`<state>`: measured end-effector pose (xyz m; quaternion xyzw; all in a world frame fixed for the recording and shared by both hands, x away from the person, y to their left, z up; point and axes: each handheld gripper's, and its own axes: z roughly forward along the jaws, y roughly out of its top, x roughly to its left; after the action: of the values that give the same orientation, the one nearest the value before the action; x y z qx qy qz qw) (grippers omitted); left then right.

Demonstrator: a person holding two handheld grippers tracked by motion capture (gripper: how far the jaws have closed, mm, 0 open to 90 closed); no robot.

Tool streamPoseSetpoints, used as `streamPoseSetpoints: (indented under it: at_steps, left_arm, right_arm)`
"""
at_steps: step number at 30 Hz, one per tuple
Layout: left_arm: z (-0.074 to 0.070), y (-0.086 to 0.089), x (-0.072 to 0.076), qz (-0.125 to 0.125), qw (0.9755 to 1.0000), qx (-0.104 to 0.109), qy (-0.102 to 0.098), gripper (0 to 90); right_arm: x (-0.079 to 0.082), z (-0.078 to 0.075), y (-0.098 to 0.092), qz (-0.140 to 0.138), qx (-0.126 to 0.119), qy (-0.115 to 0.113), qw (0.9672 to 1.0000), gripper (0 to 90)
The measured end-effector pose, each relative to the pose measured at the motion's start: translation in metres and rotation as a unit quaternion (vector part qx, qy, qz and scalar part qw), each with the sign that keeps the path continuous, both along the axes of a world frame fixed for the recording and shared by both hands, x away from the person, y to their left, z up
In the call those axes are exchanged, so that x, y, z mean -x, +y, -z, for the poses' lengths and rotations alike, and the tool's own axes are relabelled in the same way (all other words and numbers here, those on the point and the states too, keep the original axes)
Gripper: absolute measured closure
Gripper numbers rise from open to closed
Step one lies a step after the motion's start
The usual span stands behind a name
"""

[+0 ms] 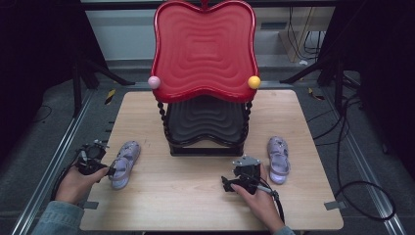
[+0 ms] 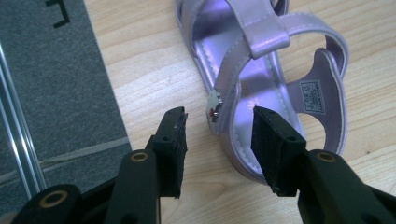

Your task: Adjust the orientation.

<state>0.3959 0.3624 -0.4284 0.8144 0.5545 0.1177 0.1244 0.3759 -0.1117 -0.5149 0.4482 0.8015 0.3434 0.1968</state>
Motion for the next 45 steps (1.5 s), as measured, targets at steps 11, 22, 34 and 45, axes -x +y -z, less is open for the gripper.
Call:
streamPoseSetpoints:
  at_steps: [11, 22, 34, 45]
  left_arm:
    - [0.014, 0.003, -0.009, -0.008, 0.9993, 0.018, 0.031, 64.5]
    - [0.014, 0.009, -0.011, -0.015, 0.9989, 0.032, 0.031, 81.0]
    - [-0.006, -0.004, 0.009, 0.023, 0.9985, 0.049, 0.0, 82.3]
    - [-0.025, -0.063, 0.029, 0.119, 0.9907, 0.062, -0.021, 82.4]
  right_arm:
    - [0.0, 0.0, 0.0, 0.0, 0.0, 0.0, 1.0, 1.6]
    - [0.0, 0.0, 0.0, -0.001, 0.0, 0.0, 1.0, 1.6]
    - [0.0, 0.0, 0.0, -0.001, 0.0, 0.0, 1.0, 1.6]
    - [0.0, 0.0, 0.0, -0.001, 0.0, 0.0, 1.0, 1.6]
